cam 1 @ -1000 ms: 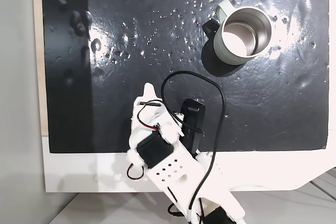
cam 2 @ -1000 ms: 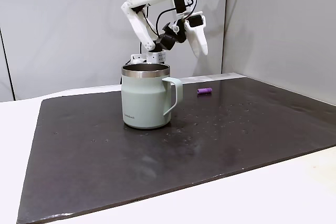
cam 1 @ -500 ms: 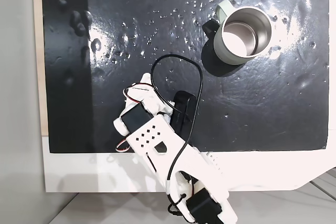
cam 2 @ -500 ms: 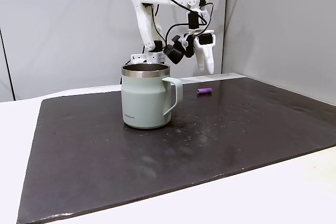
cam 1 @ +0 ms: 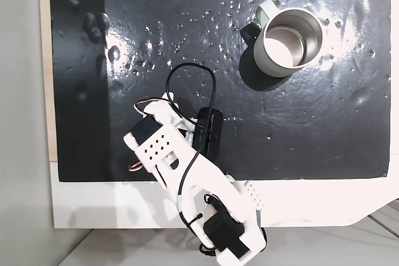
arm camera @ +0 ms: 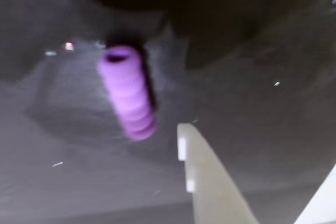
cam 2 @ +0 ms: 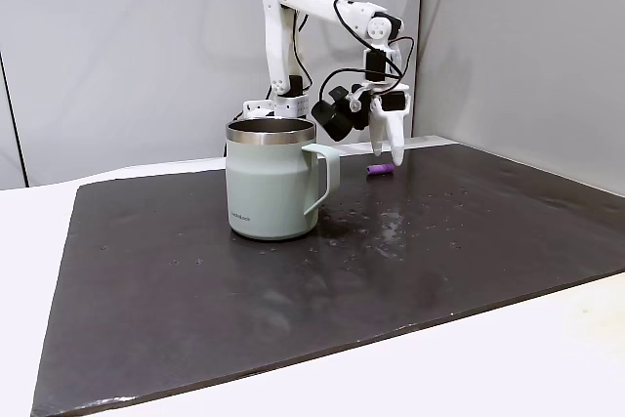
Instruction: Grasp a pengrip and put it in the cup.
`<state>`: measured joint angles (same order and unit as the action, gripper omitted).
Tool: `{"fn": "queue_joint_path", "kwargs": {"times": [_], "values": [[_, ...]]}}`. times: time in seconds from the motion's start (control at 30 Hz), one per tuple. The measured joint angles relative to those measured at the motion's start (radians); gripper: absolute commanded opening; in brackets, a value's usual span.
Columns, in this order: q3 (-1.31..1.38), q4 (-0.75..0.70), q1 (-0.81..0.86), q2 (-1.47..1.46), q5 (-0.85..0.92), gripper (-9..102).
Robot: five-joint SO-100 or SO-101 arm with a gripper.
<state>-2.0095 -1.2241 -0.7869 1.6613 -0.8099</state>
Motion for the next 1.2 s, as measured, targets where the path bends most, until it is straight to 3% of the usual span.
{"fn": "queue_joint_path", "kwargs": {"times": [0.47, 0.9, 1.2], "values": [[-0.054, 0.028, -0.018, -0.075, 0.031, 28], [-0.051, 0.048, 0.057, -0.086, 0.032, 3], [-0.064, 0.046, 0.072, -0.074, 0.038, 0]]}}
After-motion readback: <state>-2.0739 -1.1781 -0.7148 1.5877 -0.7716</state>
